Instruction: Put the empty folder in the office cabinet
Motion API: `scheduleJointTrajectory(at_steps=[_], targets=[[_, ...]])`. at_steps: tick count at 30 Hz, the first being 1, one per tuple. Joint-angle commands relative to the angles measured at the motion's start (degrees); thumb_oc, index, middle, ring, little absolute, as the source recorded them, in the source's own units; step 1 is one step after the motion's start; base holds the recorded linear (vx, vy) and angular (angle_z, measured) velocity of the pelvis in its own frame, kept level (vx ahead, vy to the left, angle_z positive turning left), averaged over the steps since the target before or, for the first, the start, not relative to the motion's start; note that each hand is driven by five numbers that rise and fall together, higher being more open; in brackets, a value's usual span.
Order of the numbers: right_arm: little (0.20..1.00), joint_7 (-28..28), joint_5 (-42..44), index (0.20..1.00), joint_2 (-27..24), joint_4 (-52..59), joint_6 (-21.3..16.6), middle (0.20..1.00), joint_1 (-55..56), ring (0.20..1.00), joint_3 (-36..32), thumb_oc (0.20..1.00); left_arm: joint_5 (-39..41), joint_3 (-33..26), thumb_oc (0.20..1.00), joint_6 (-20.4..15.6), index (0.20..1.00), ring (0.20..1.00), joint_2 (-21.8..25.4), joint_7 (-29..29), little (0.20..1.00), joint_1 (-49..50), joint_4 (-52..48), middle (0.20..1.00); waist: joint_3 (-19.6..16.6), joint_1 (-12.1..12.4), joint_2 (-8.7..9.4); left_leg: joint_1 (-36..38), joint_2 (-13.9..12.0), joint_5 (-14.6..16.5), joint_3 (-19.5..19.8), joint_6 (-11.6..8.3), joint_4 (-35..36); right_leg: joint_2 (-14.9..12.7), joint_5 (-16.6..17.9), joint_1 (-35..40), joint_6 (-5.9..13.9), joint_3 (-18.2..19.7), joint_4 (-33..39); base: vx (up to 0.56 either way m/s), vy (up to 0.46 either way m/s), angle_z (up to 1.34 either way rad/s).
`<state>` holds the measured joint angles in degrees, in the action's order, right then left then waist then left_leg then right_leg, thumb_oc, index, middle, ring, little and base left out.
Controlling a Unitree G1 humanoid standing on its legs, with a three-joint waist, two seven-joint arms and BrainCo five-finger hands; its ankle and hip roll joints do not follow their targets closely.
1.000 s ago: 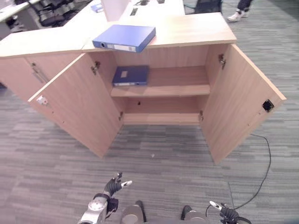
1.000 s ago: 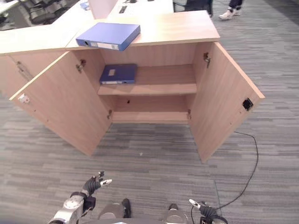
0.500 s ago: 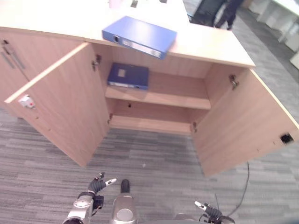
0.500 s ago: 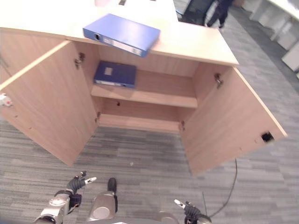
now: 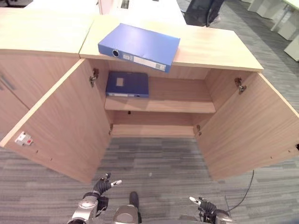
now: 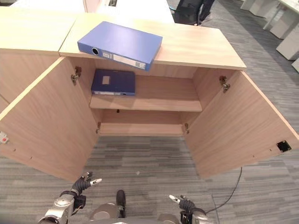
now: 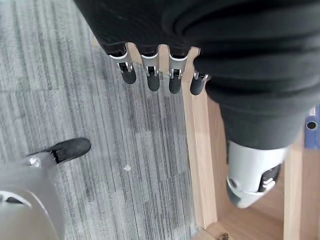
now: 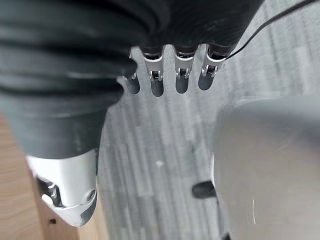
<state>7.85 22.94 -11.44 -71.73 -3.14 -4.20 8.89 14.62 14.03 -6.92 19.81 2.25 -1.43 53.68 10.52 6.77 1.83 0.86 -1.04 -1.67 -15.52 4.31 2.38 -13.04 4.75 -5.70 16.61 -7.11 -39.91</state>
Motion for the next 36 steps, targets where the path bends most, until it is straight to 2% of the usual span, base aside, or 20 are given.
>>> scheduleJointTrajectory(at_steps=[1,2,3,4,5,6,7,8,9,10,19,31,35,36], targets=[[1.0,0.1,-1.5,1.0,-2.9,3.7,-0.7,1.0,1.5,1.0,0.2,1.0,-0.6,-1.0,1.0,-1.7,1.0,1.0,-0.8,-0.3,1.0,0.5,-2.6,1.0,0.0,0.0,-2.94,-1.4,-2.2,-1.1,4.9,-3.3,2.6,1.4,5.5,2.9,-1.61,-9.5,3.2,0.25,0.024,0.11],[1.0,-0.1,-1.6,1.0,-3.0,3.6,-0.8,1.0,1.7,1.0,0.2,1.0,-0.5,-1.2,1.0,-1.7,1.0,1.0,-0.8,-0.3,1.0,0.5,-2.4,1.0,0.0,0.0,-2.85,-0.8,-2.1,-0.3,4.8,-3.71,2.6,-1.5,2.4,3.0,-1.62,-11.6,7.4,0.41,-0.119,0.07],[1.0,-0.5,-1.9,1.0,-3.1,3.2,-0.9,1.0,1.7,1.0,0.2,1.0,0.0,-0.8,1.0,-1.9,1.0,1.0,-0.8,-0.1,1.0,0.6,-1.9,1.0,0.5,-0.5,-2.74,0.7,-2.7,0.8,5.4,-5.42,2.6,-5.8,-3.1,2.4,-4.29,-14.6,18.3,0.24,-0.157,-0.03],[1.0,-0.5,-1.9,1.0,-3.1,3.2,-0.9,1.0,1.6,1.0,0.2,1.0,0.0,-0.8,1.0,-1.9,1.0,1.0,-0.8,-0.1,1.0,0.6,-1.9,1.0,0.4,-0.5,-2.88,0.6,-2.9,0.6,5.4,-5.5,2.6,-5.5,-2.8,2.5,-4.45,-14.8,18.8,0.2,-0.216,-0.13],[1.0,-0.5,-1.8,1.0,-3.2,3.1,-0.8,1.0,1.4,1.0,0.1,1.0,-0.1,-0.7,1.0,-1.8,1.0,1.0,-0.8,0.0,1.0,0.7,-2.2,1.0,0.4,-0.7,-2.64,0.8,-2.9,0.9,5.7,-6.12,2.6,-6.1,-2.1,2.5,-4.42,-14.1,23.9,0.17,-0.211,0.1],[1.0,-0.4,-1.7,1.0,-3.2,2.8,-0.6,1.0,1.3,1.0,0.0,1.0,-0.6,-0.7,1.0,-2.0,1.0,1.0,-0.8,-0.4,1.0,0.4,-1.6,1.0,0.6,-1.8,-2.15,1.7,-3.3,1.4,6.4,-7.33,2.6,-6.6,0.3,2.3,-3.51,-10.7,31.3,0.18,-0.206,0.18],[1.0,-0.4,-1.7,1.0,-3.2,2.8,-0.6,1.0,1.3,1.0,0.0,1.0,-0.6,-0.7,1.0,-2.0,1.0,1.0,-0.8,-0.4,1.0,0.4,-1.6,1.0,0.7,-1.8,-2.17,1.8,-3.4,1.4,6.4,-7.33,2.6,-6.5,0.3,2.4,-3.51,-10.7,31.4,0.17,-0.211,0.24],[1.0,-0.3,-2.1,1.0,-3.2,2.5,-0.6,1.0,1.9,1.0,0.0,1.0,-0.7,-0.5,1.0,-2.5,1.0,1.0,-1.0,-0.3,1.0,0.0,-1.6,1.0,0.5,-2.3,-1.7,2.0,-3.2,1.7,6.4,-7.81,2.6,-6.3,0.4,3.6,-2.97,-9.1,34.7,0.14,-0.163,0.49],[1.0,-0.2,-3.1,1.0,-3.7,2.2,-0.2,1.0,3.0,1.0,-0.4,1.0,-1.0,-0.4,1.0,-2.7,1.0,1.0,-1.8,0.0,1.0,0.5,-2.3,1.0,-0.9,-2.5,-1.32,1.7,-2.3,1.5,6.7,-8.23,2.6,-5.9,1.4,6.7,-2.54,-8.7,38.8,0.19,-0.249,0.72],[1.0,-0.2,-3.2,1.0,-4.2,2.1,-0.3,1.0,3.5,1.0,-0.6,1.0,-0.8,-0.6,1.0,-2.8,1.0,1.0,-2.2,0.0,1.0,0.7,-2.6,1.0,-1.6,-2.7,-1.63,1.5,-2.6,1.3,7.4,-8.79,2.6,-5.1,1.6,8.4,-2.61,-9.4,41.0,0.16,-0.219,0.77],[1.0,-0.1,-4.6,1.0,-5.8,1.6,-0.6,1.0,4.2,1.0,0.1,1.0,-1.1,0.2,1.0,-2.6,1.0,1.0,-3.2,0.2,1.0,2.1,-3.9,1.0,-2.9,-2.6,-2.97,2.6,-5.7,0.5,9.6,-10.97,2.6,-1.4,-1.3,13.3,-4.46,-11.0,44.9,0.05,-0.117,-0.05],[1.0,0.1,-5.7,1.0,-6.1,1.7,-0.6,1.0,4.4,1.0,1.4,1.0,-2.3,-0.1,1.0,-2.2,1.0,1.0,-2.3,0.4,1.0,3.3,-7.5,1.0,-2.9,-1.4,-3.88,4.5,-9.0,-0.7,9.5,-12.76,2.6,1.6,-3.9,15.1,-6.0,-12.5,44.9,0.03,-0.063,0.02],[1.0,0.1,-5.9,1.0,-6.2,1.9,-0.7,1.0,4.7,1.0,1.1,1.0,-5.3,-0.6,1.0,-2.9,1.0,1.0,-0.4,-1.2,1.0,3.0,-12.8,1.0,-2.9,-1.2,-4.07,4.7,-9.3,-0.8,10.1,-13.04,2.6,2.2,-4.5,15.5,-6.3,-13.1,44.9,0.02,-0.025,0.04],[1.0,-0.3,-5.9,1.0,-6.3,2.3,-0.9,1.0,4.8,1.0,0.4,1.0,-9.7,-1.4,1.0,-3.4,1.0,1.0,1.9,-3.1,1.0,2.4,-18.4,1.0,-2.9,-0.9,-4.08,4.6,-9.3,-0.9,10.6,-13.13,2.6,2.4,-4.6,15.5,-6.34,-13.1,44.9,0.01,-0.013,0.18]])
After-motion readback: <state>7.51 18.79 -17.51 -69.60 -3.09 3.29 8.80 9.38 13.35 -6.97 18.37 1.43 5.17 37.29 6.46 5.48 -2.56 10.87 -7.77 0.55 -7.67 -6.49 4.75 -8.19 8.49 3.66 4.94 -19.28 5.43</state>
